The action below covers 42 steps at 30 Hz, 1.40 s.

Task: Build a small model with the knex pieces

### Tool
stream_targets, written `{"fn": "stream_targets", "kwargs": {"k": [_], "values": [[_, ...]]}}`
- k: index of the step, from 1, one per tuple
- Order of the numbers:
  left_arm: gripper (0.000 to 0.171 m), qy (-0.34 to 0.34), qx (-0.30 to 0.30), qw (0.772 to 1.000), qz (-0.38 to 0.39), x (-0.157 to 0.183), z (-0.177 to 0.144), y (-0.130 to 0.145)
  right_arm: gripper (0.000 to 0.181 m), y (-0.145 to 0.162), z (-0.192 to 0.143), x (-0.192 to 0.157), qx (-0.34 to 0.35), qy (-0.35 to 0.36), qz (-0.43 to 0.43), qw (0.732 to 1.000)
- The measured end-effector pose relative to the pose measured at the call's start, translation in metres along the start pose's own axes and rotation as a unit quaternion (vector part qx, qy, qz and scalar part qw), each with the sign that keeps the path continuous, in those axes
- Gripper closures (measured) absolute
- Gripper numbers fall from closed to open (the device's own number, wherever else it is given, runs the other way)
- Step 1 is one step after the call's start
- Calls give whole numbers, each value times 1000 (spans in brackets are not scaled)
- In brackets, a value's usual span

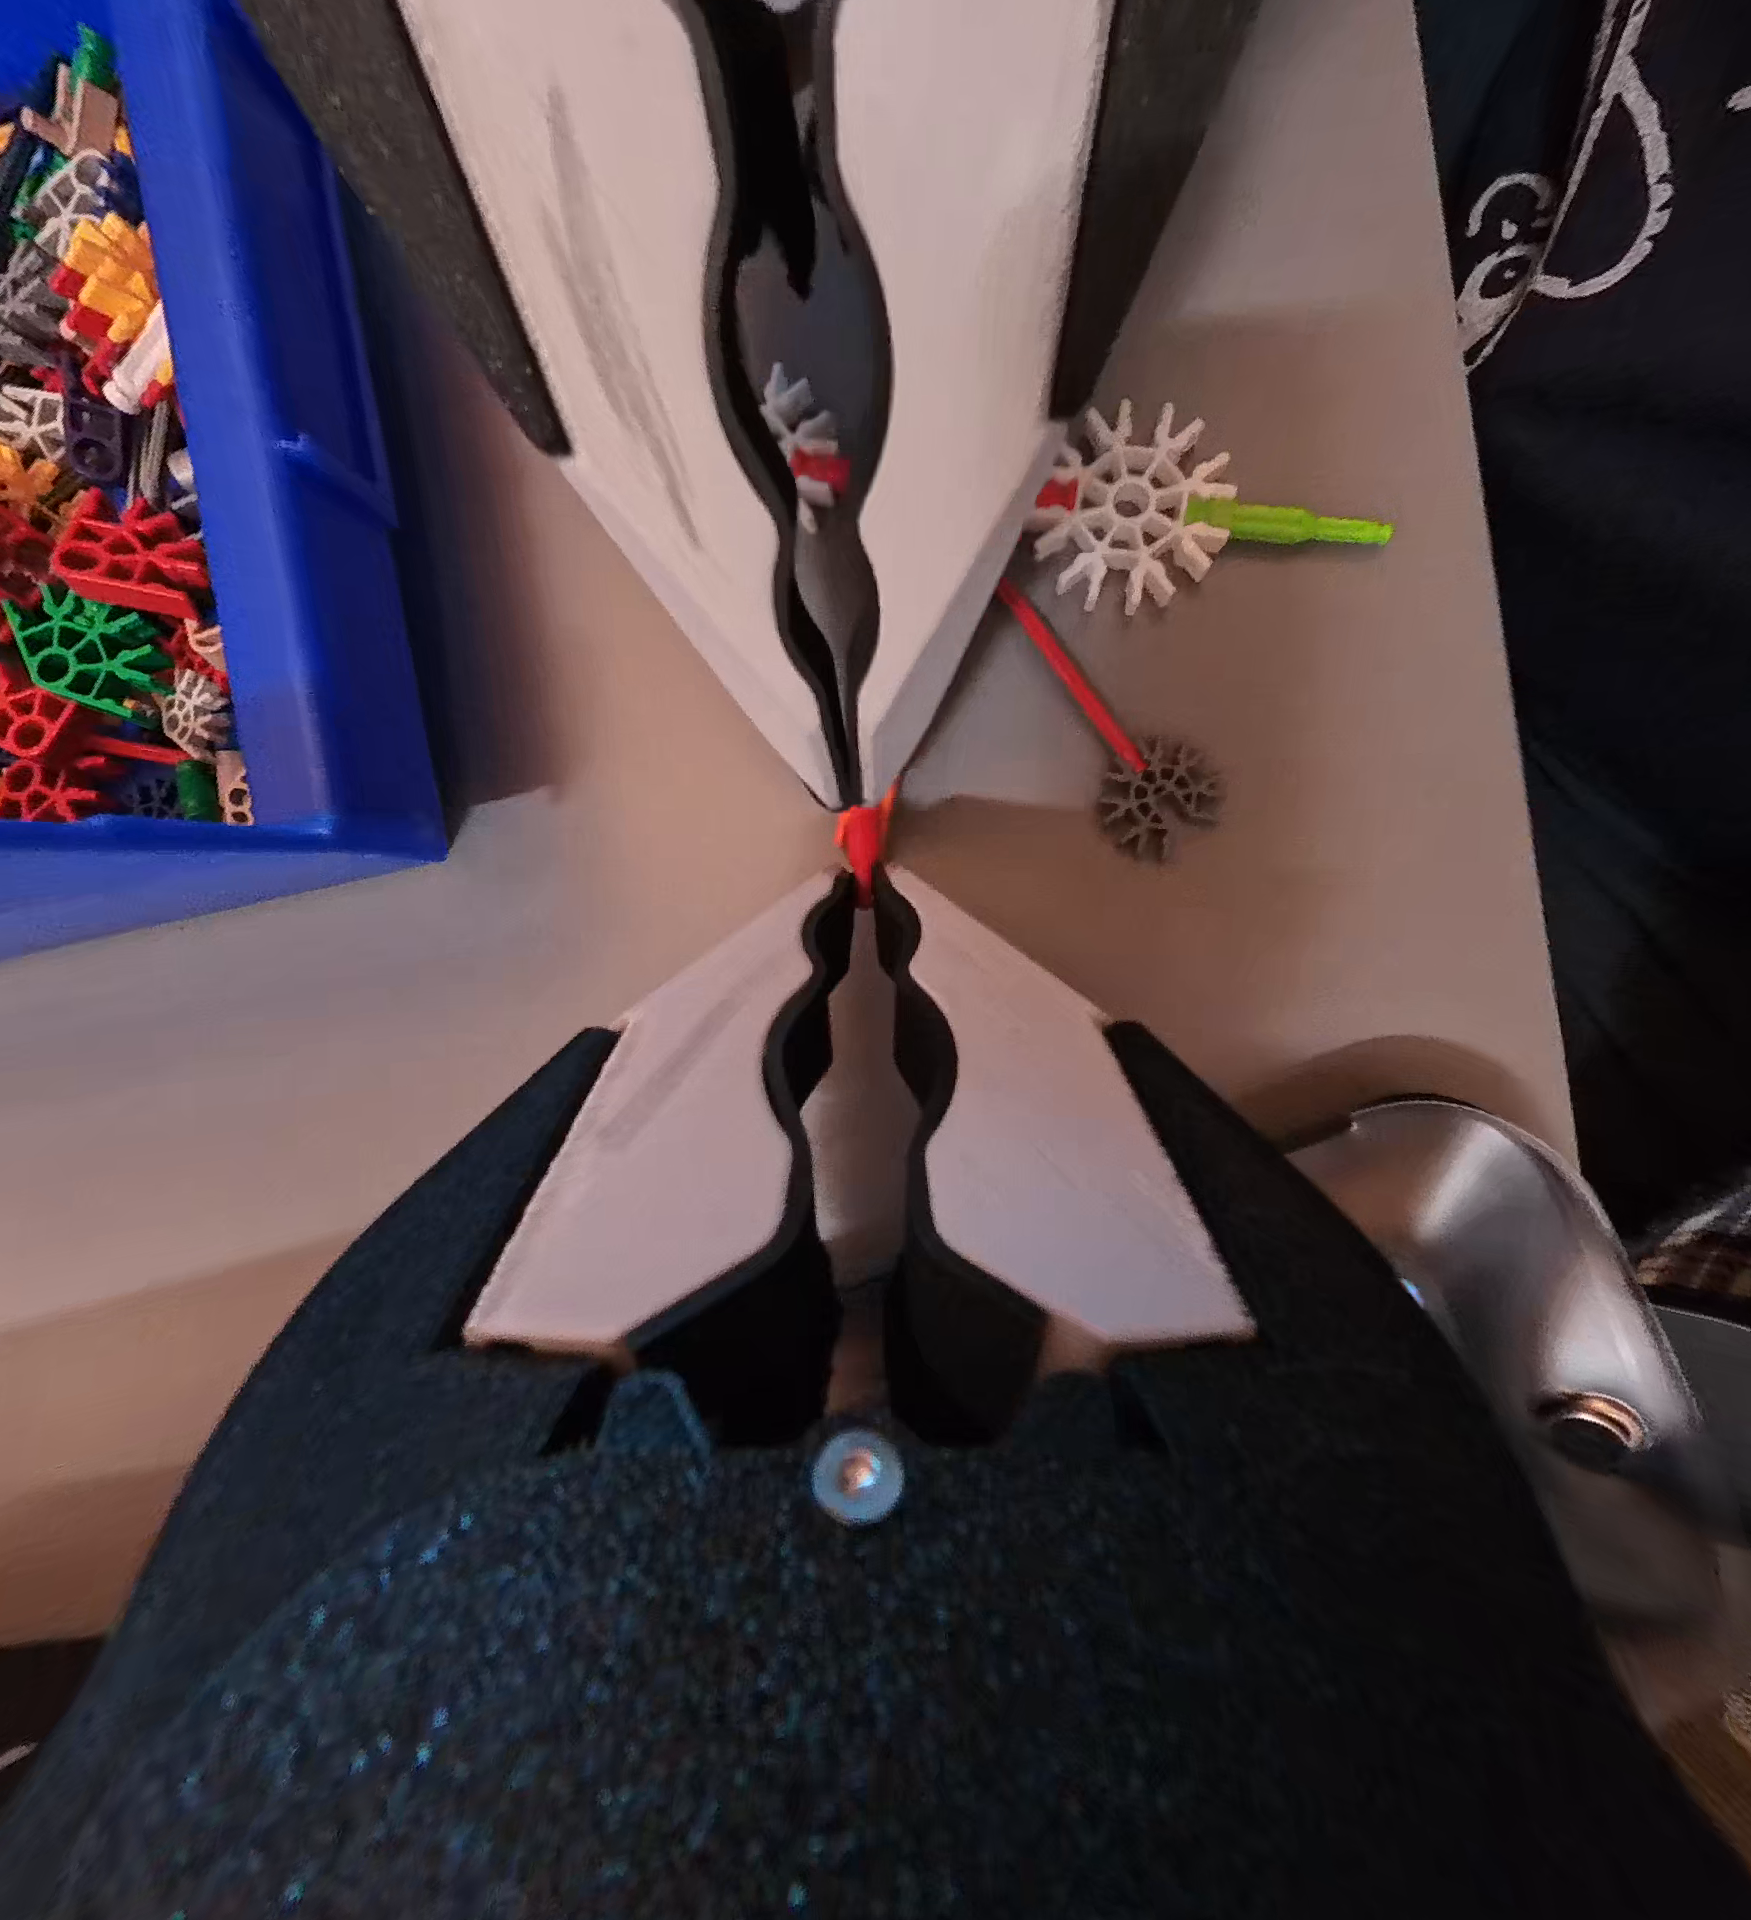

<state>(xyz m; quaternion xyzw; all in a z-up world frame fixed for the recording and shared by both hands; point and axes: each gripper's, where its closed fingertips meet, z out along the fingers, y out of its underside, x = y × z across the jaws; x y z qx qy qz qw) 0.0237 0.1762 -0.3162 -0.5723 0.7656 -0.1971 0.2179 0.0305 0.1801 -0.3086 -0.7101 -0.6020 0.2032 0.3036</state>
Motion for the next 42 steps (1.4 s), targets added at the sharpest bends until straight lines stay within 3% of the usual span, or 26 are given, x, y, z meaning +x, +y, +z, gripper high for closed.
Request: {"fn": "stream_targets", "kwargs": {"k": [16,29,31,36,42], "values": [[169,5,-14,1000,3,0,7,2,181,7,6,-1,-11,-7,18,1000],[171,5,-16,1000,-1,3,10,0,181,9,7,-4,-77,-9,-7,997],[169,6,-12,1000,-10,2,10,1,181,8,6,-4,-71,-31,26,997],[162,-23,-13,1000,-15,-4,8,4,181,-7,-27,9,-9,-6,52,999],[155,-34,1,999,-22,-4,-4,0,181,19,-43,19,-41,48,43,997]]}}
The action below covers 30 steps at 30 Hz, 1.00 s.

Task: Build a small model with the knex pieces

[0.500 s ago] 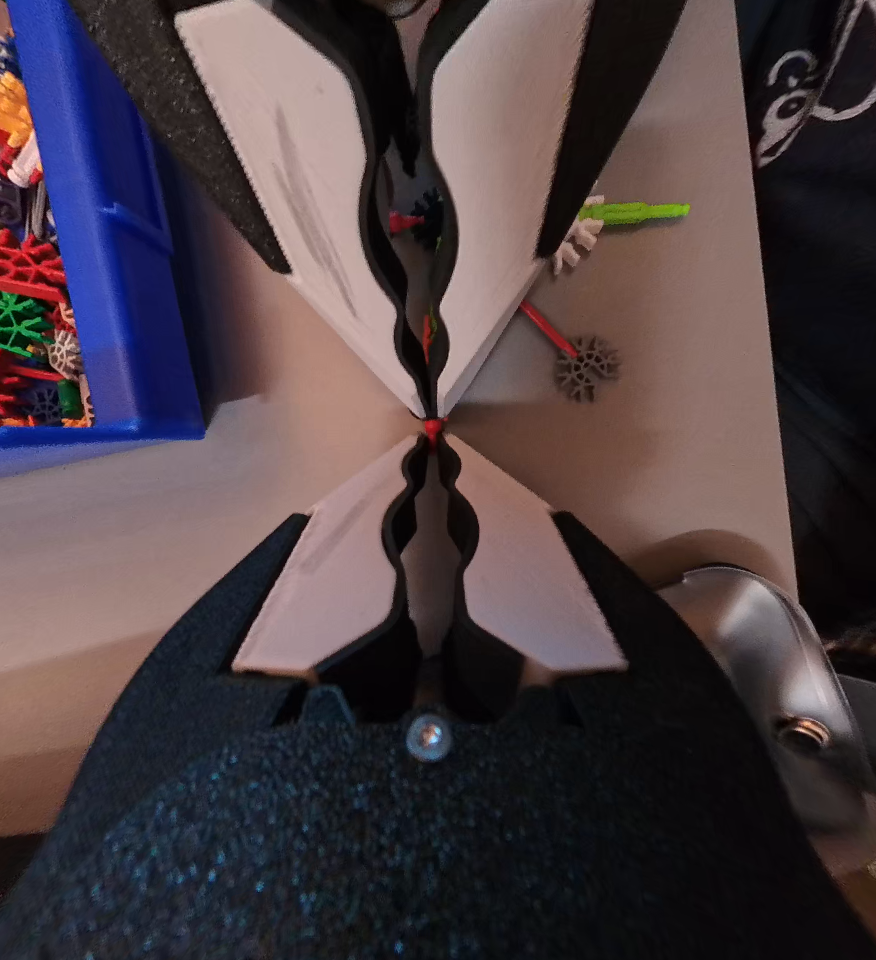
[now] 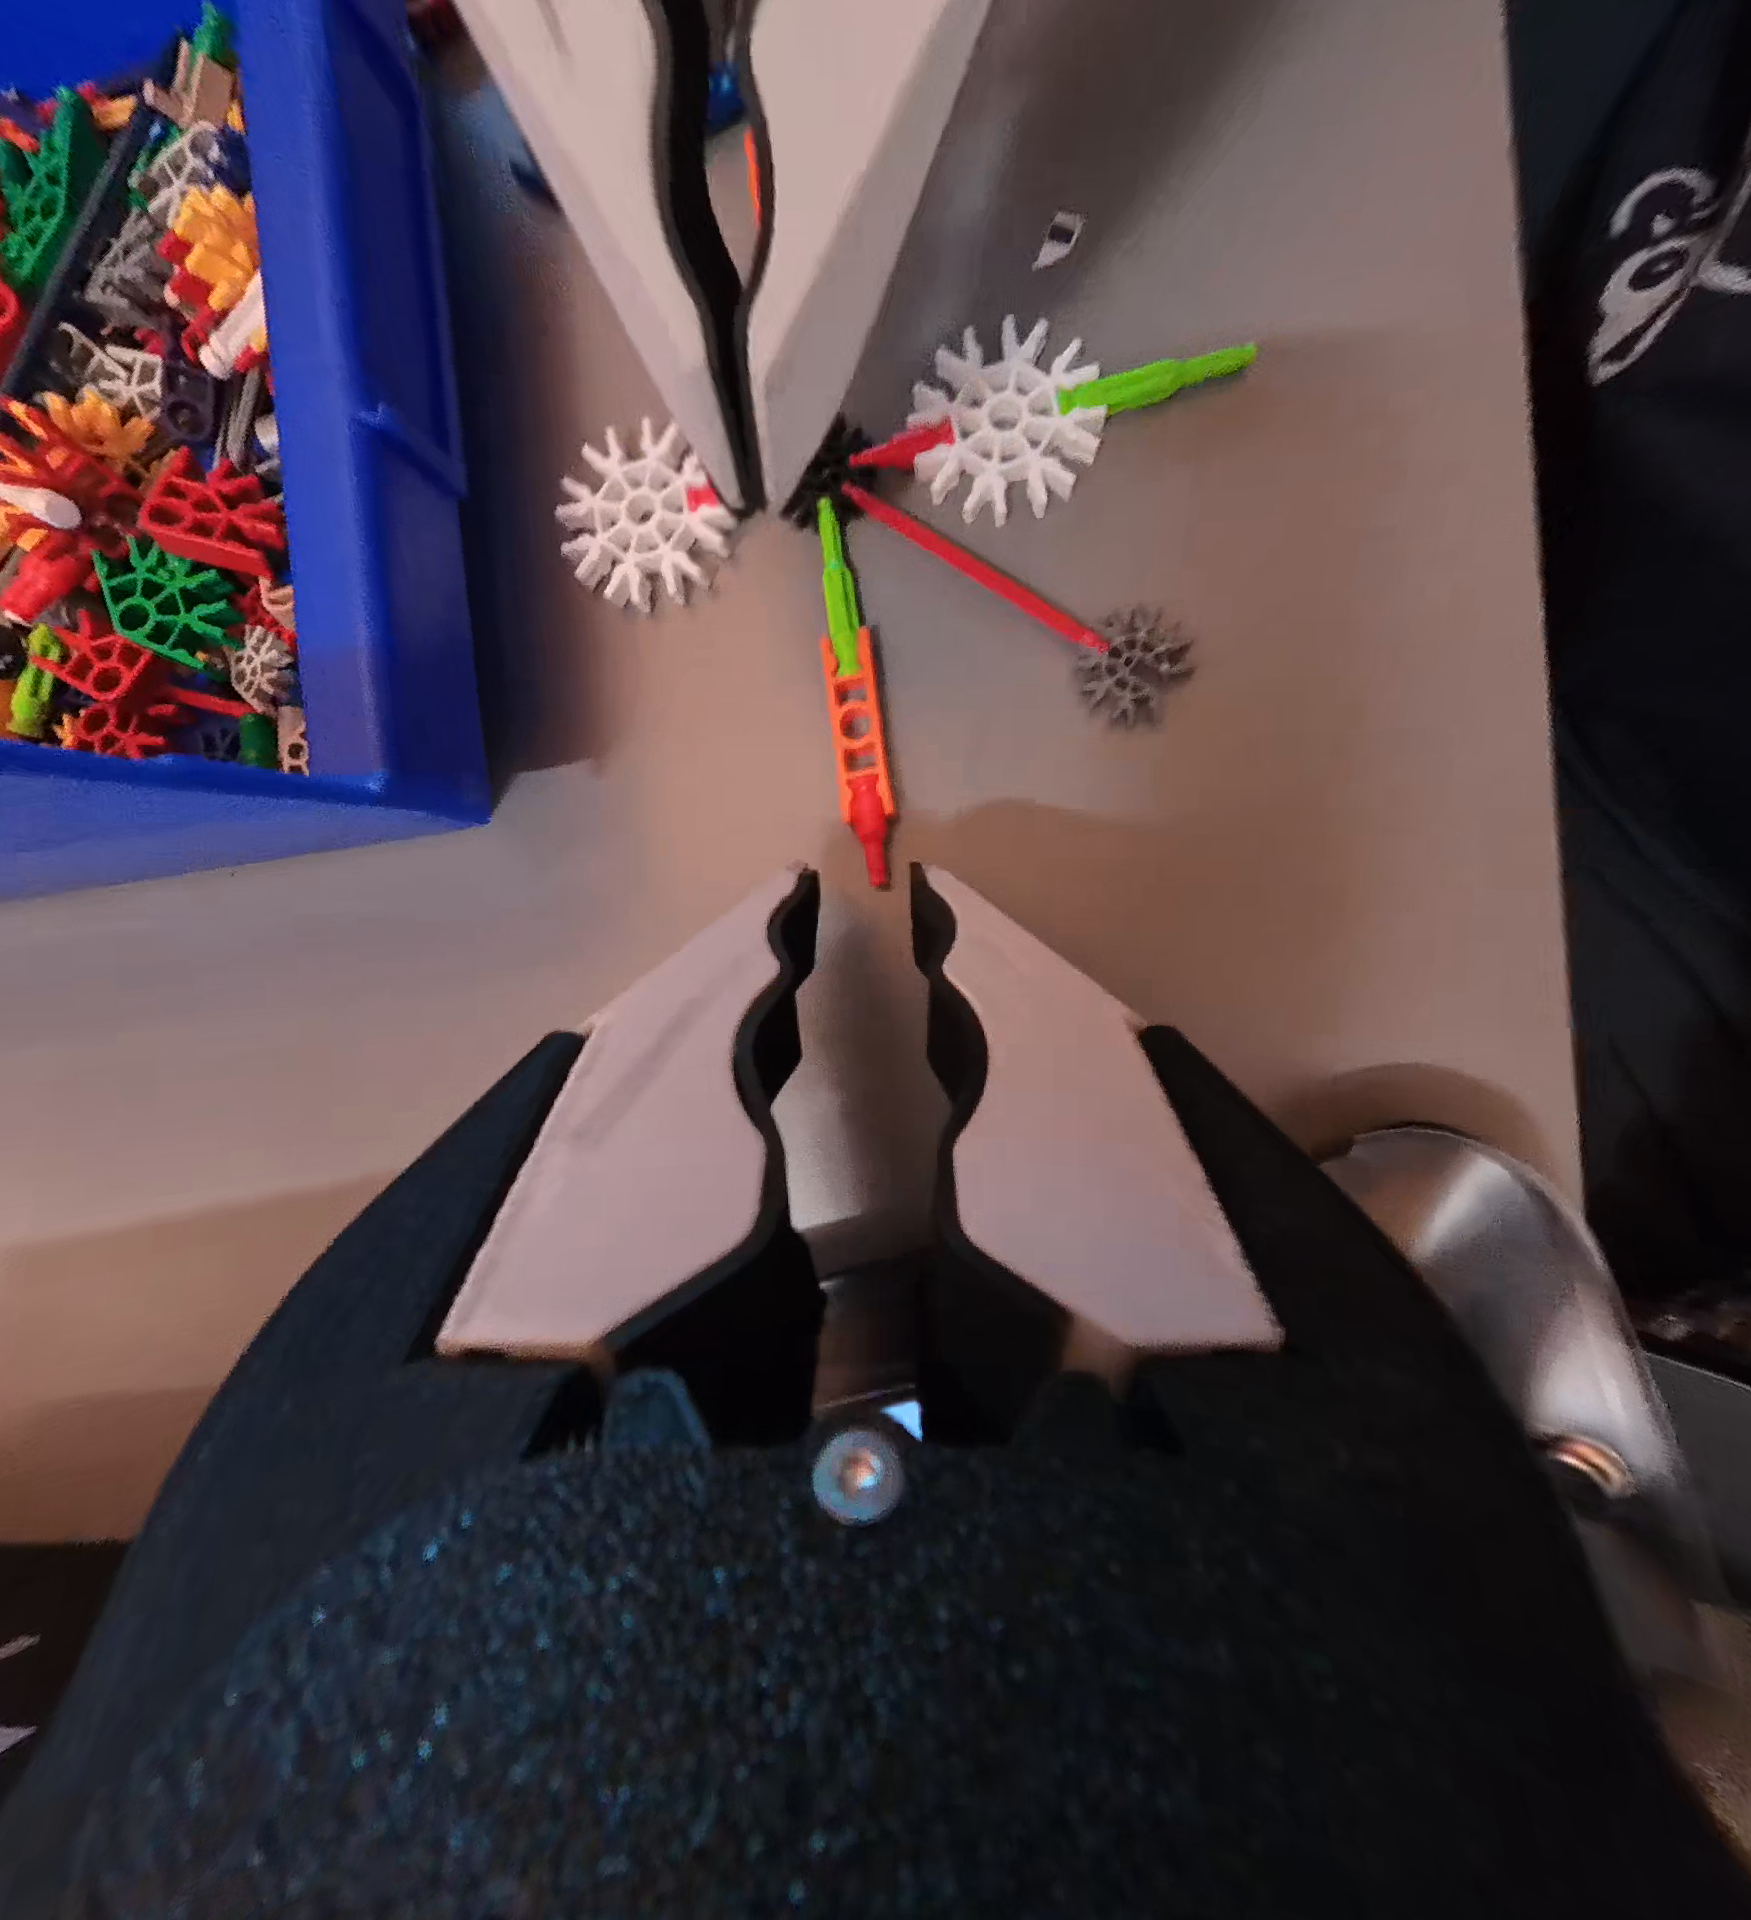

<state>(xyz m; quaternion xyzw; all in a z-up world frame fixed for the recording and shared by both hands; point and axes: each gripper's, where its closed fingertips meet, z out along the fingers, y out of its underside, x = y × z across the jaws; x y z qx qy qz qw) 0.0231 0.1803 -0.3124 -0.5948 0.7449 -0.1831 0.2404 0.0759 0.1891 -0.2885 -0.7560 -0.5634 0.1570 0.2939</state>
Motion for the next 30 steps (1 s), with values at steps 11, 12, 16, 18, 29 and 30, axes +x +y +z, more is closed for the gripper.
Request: {"fn": "stream_targets", "kwargs": {"k": [11,12,16,18,29,30], "values": [[161,-2,-14,999,29,6,15,-10,163,68,-20,11,-50,52,50,996],[161,-2,-15,1000,27,4,15,-10,161,76,-16,13,-66,65,44,995],[164,-17,-38,999,35,-4,15,-6,161,69,-9,-7,-35,27,60,997],[163,-24,-49,998,34,-11,13,-2,160,67,-16,-5,-15,40,68,997],[158,-67,-37,997,19,-45,-24,-9,161,69,-11,-26,-7,14,62,998],[158,-73,-30,997,22,-49,-29,-15,161,65,-9,-28,0,9,64,998]]}}
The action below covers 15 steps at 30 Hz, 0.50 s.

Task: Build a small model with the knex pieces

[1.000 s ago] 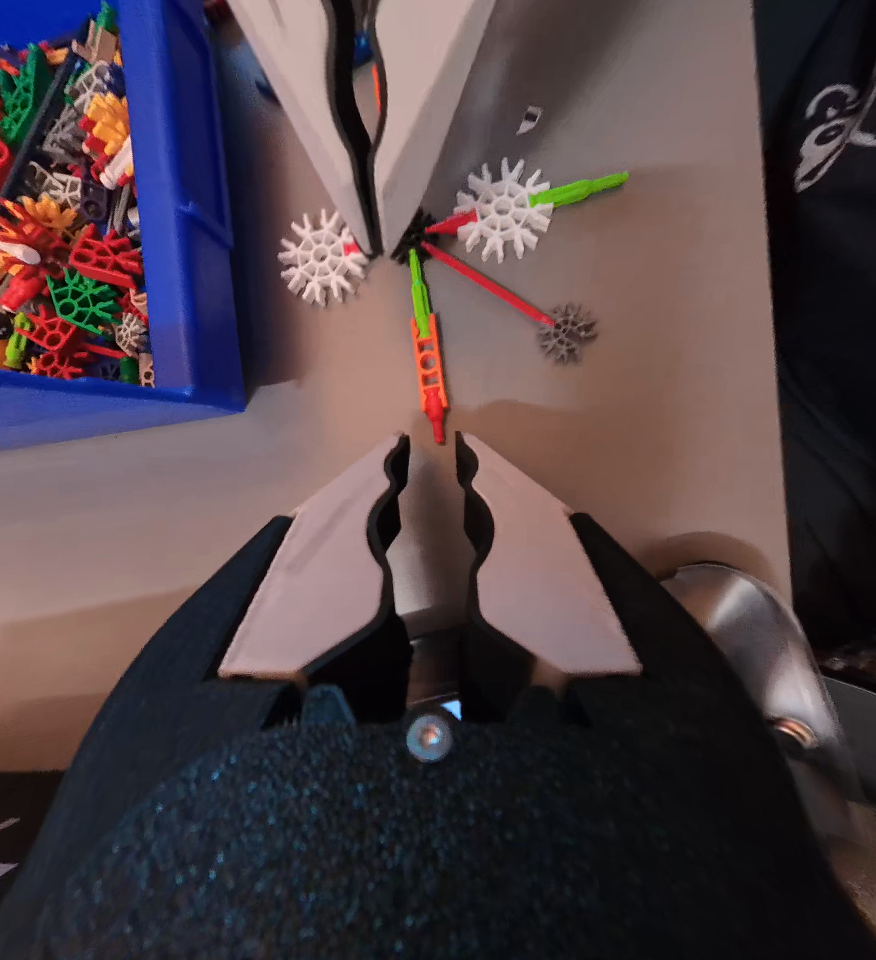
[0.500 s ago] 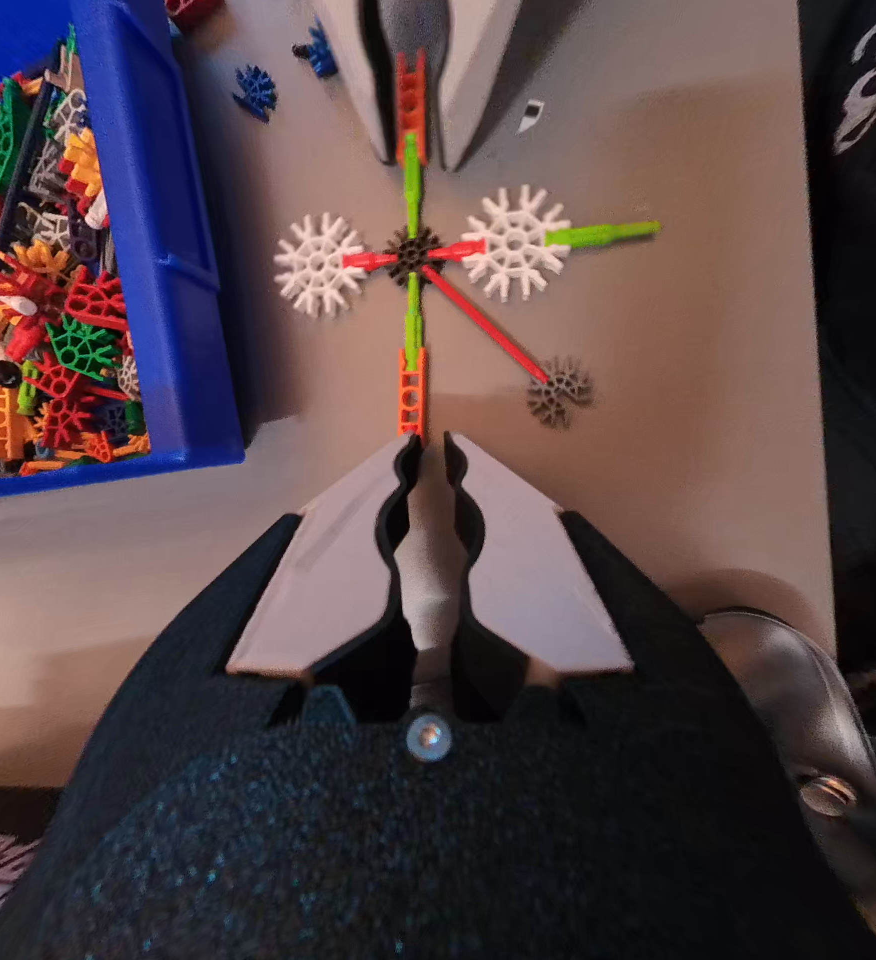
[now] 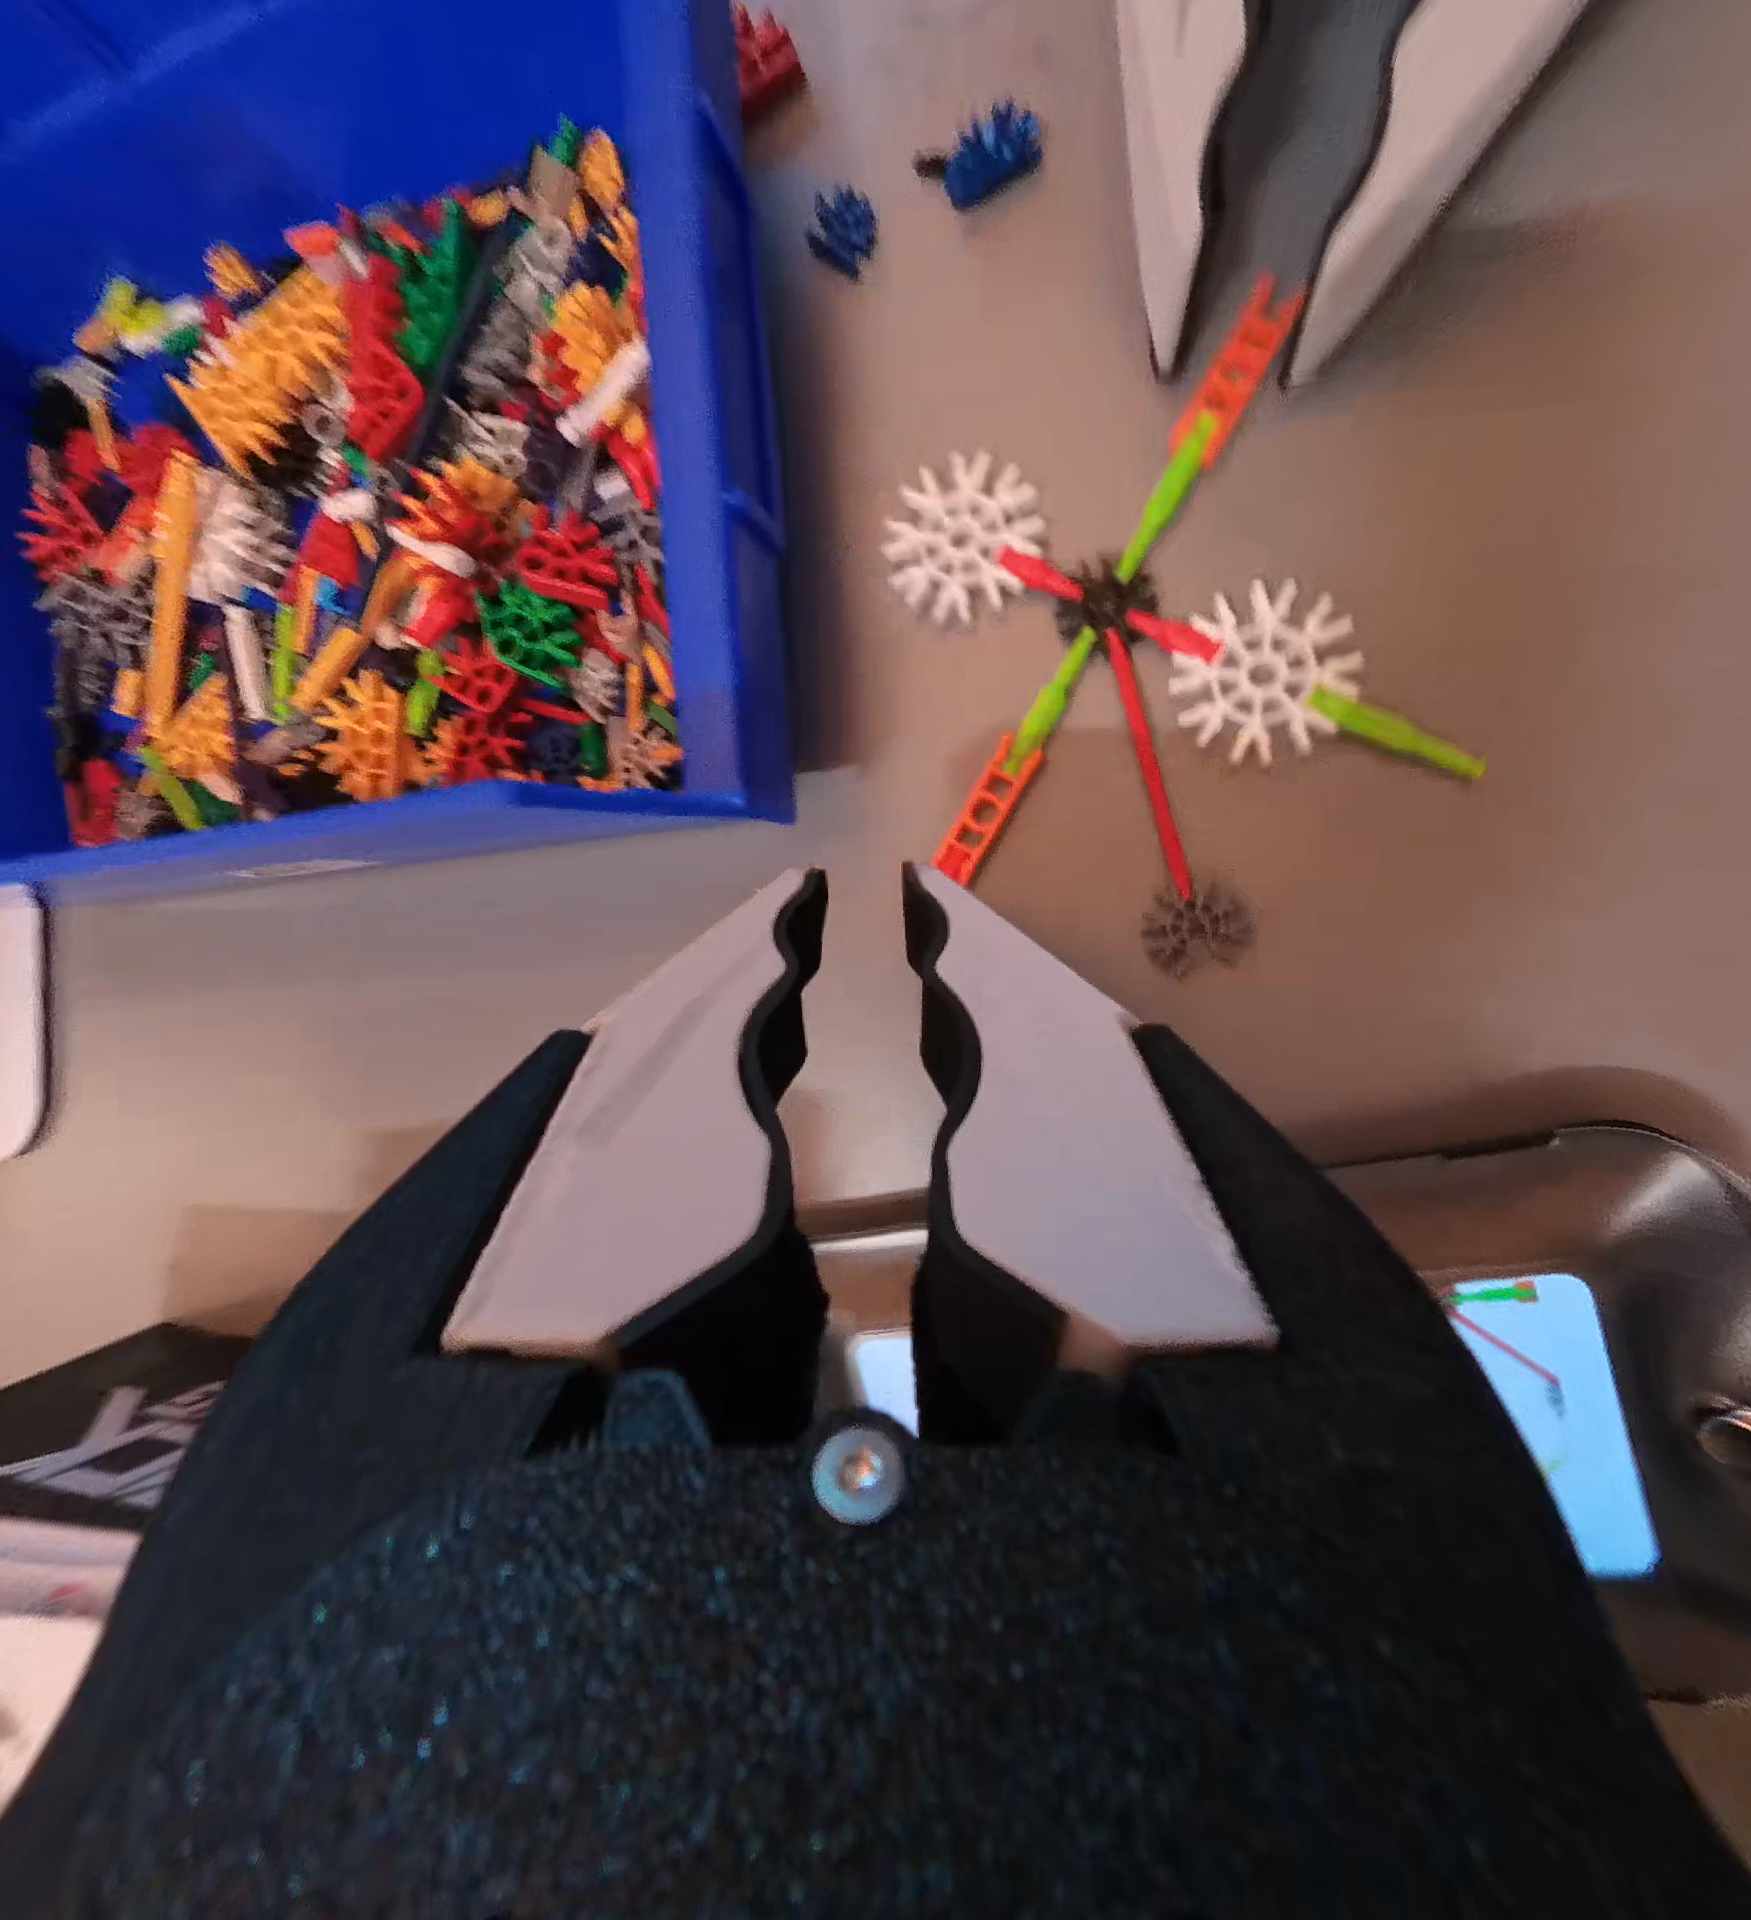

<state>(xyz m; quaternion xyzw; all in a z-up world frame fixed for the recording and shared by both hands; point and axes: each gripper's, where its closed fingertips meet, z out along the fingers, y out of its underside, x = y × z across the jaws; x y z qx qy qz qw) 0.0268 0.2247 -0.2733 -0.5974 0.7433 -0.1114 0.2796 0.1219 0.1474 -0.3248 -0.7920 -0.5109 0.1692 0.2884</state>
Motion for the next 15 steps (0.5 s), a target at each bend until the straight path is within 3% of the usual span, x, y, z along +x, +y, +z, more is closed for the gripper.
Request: {"fn": "stream_targets", "kwargs": {"k": [7,12,15], "values": [[156,-39,34,998,22,-46,-18,-49,161,-10,-19,8,76,6,21,997],[151,-21,9,998,63,-72,6,-71,164,-14,-30,5,142,9,23,990],[149,11,-15,996,86,-79,30,-77,165,-6,-27,4,144,16,22,989]]}}
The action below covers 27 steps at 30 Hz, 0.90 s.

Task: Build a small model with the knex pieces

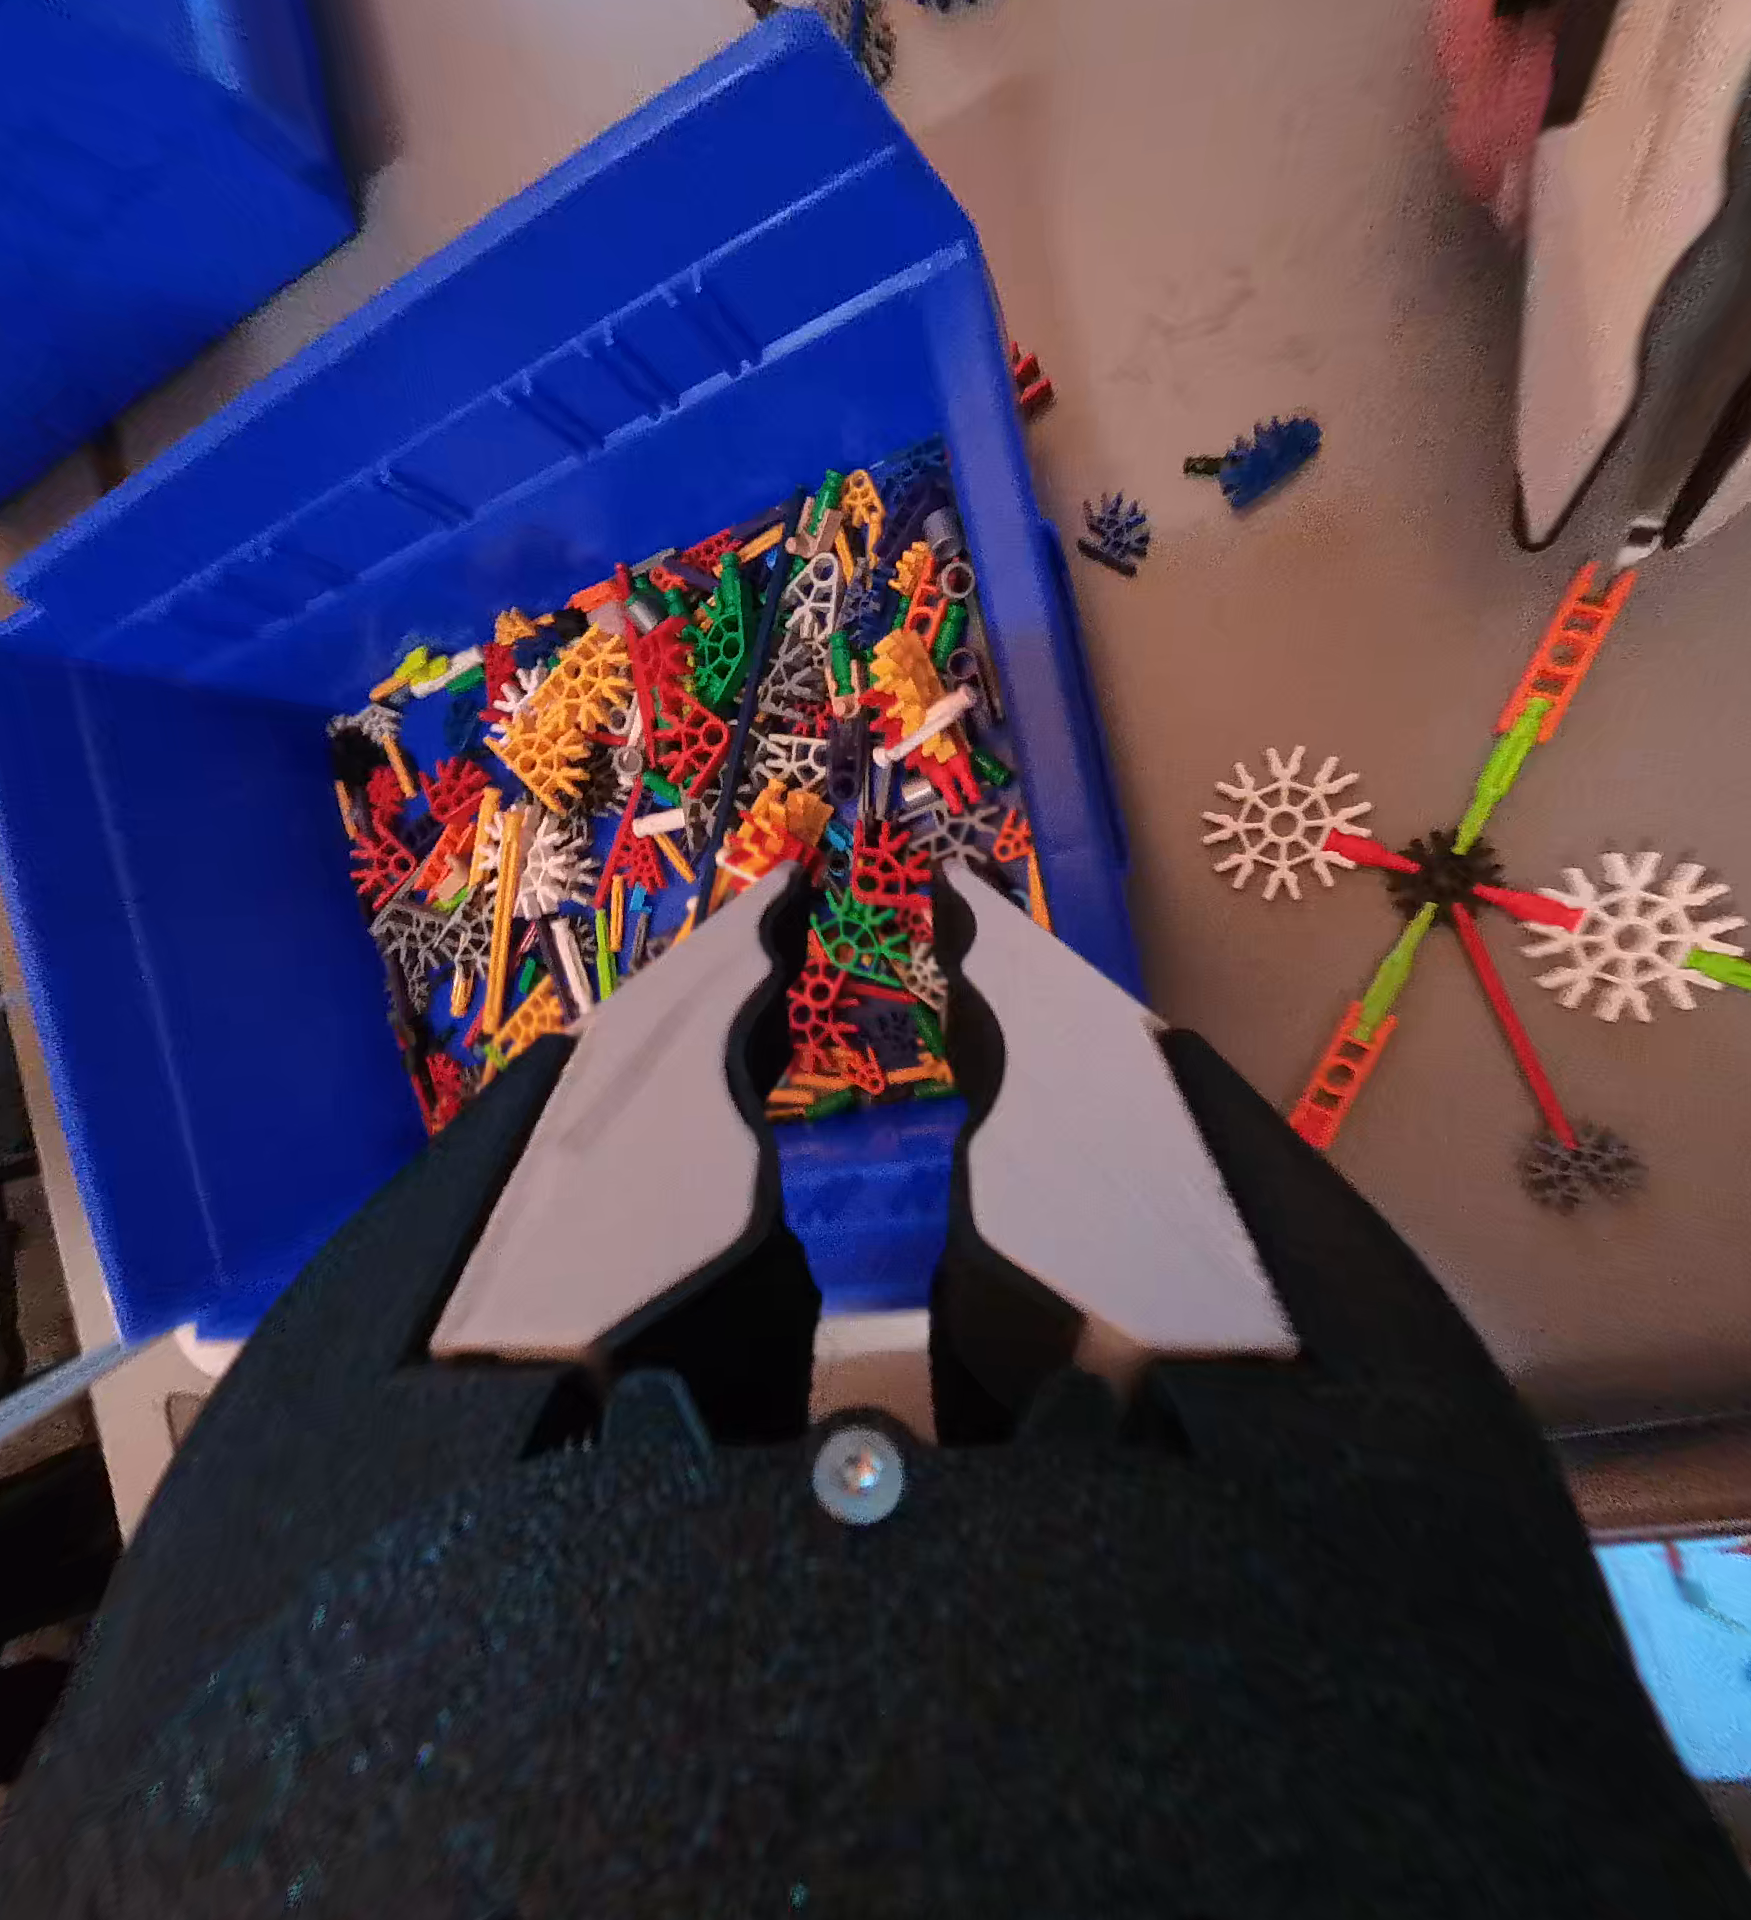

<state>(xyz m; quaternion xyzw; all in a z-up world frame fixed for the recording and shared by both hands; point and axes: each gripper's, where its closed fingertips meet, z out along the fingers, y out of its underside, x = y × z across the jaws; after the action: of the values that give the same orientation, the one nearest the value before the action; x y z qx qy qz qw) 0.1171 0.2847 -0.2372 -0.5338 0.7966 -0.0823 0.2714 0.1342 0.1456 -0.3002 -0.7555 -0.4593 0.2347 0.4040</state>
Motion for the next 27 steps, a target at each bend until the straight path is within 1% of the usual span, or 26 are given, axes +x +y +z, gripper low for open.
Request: {"fn": "stream_targets", "kwargs": {"k": [4,7,9,10,12,14,16,19,22,24,27], "values": [[145,16,-25,999,14,-18,25,-1,165,-2,-5,4,16,2,15,1000],[140,26,-28,999,12,-31,36,-4,165,-1,-7,5,16,0,21,1000],[134,45,-38,998,15,-33,44,-2,164,2,-4,4,6,-3,21,1000],[135,57,-38,997,16,-32,47,-3,164,3,-3,4,0,-3,19,1000],[135,109,-34,993,23,-16,51,-7,164,6,-1,4,-11,0,16,1000],[136,128,-53,990,28,-8,57,-5,164,6,0,3,-12,-1,13,1000],[137,152,-55,986,32,2,63,-6,165,6,0,3,-11,-2,15,1000],[141,154,-72,985,24,1,73,-3,165,6,-1,3,-11,-9,23,1000],[151,179,-74,981,23,7,78,-5,165,5,-1,3,-8,-13,25,1000],[158,180,-78,980,25,7,80,-7,165,5,-1,2,-9,-13,22,1000],[159,190,-73,979,21,10,82,-11,165,6,-1,1,-10,-14,19,1000]]}}
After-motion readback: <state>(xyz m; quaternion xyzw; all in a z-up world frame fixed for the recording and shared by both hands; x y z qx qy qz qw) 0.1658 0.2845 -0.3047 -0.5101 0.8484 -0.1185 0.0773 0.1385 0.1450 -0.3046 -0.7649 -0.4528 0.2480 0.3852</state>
